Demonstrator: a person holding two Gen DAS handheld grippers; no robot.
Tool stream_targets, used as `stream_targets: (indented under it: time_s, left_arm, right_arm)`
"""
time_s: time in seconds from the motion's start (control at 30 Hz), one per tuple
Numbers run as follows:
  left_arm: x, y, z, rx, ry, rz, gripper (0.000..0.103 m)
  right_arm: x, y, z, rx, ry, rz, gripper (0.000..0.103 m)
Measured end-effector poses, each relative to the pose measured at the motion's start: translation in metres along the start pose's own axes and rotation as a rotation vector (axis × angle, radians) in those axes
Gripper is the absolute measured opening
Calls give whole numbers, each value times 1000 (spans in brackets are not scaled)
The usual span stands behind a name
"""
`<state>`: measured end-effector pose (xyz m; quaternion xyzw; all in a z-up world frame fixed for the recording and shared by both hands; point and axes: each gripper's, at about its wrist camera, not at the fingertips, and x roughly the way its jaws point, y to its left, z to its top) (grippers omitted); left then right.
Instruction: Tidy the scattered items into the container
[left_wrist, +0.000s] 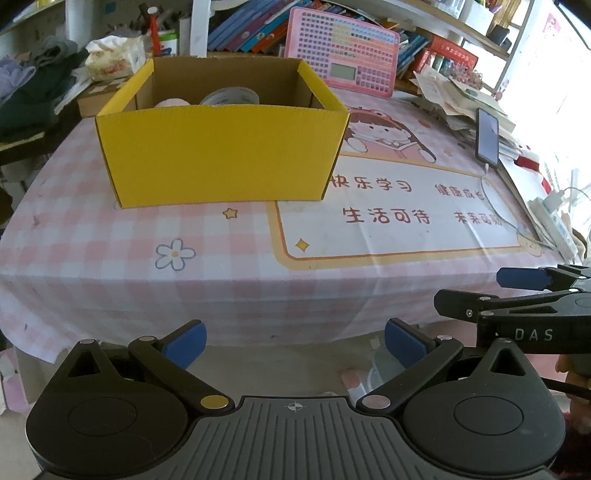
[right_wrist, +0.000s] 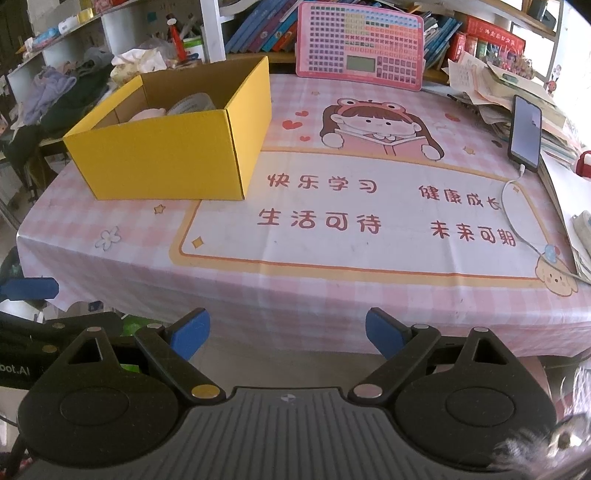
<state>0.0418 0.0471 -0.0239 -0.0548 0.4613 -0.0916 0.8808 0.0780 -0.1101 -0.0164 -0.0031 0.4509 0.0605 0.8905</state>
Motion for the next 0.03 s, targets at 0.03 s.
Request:
stream_targets:
  time_s: [0.03]
  left_arm:
    - [1,0,0,-1,2,-1,103]
  right_arm:
    - [1,0,0,0,3,0,92]
